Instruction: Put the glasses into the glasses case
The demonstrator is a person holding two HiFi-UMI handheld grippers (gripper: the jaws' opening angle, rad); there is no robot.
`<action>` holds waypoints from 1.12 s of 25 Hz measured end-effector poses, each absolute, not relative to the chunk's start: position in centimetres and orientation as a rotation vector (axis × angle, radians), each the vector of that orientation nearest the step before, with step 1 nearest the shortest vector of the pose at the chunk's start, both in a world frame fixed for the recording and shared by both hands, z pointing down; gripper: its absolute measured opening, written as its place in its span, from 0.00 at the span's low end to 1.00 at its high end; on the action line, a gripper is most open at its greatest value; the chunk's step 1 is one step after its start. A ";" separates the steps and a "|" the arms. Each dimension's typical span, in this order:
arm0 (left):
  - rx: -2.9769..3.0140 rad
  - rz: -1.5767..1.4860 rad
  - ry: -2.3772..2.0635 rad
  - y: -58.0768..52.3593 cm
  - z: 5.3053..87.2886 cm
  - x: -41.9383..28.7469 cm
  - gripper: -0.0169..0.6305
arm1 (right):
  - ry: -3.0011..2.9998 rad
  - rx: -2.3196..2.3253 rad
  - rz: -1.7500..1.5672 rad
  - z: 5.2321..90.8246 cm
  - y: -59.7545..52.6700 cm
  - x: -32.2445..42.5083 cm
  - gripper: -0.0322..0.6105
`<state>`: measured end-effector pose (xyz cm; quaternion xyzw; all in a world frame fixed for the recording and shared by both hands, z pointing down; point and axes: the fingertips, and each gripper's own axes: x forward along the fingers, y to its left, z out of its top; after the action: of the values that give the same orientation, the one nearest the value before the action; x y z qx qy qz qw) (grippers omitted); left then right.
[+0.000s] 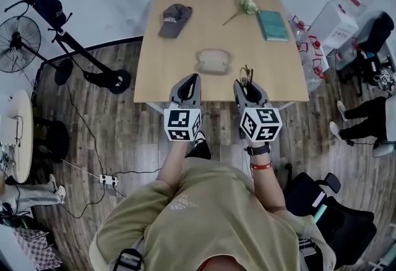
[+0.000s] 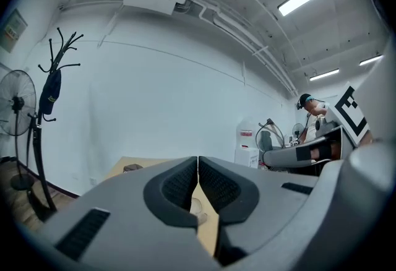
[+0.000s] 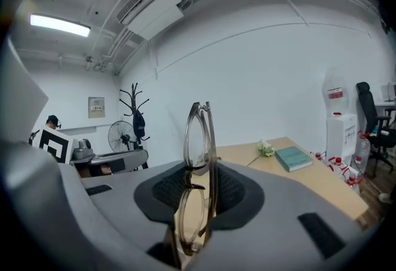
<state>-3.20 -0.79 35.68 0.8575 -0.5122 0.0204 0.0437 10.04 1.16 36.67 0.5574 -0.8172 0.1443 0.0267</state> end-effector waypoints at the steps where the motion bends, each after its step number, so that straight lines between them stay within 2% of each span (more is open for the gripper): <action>1: 2.626 0.063 -1.553 -1.9 35.9 -3.3 0.07 | -2.526 1.709 0.452 37.0 0.1 9.7 0.21; 19: 2.667 0.116 -1.343 -17.6 41.2 -5.4 0.07 | -2.480 1.556 0.619 43.8 -14.9 5.7 0.21; 28: 2.561 0.183 -1.321 -20.3 46.7 -6.1 0.07 | -2.436 1.203 0.641 49.4 -18.7 5.4 0.21</action>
<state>-6.10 -20.28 46.70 0.8798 -0.4539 0.0629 0.1265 5.40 -18.66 49.45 0.4243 -0.8594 0.2262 0.1740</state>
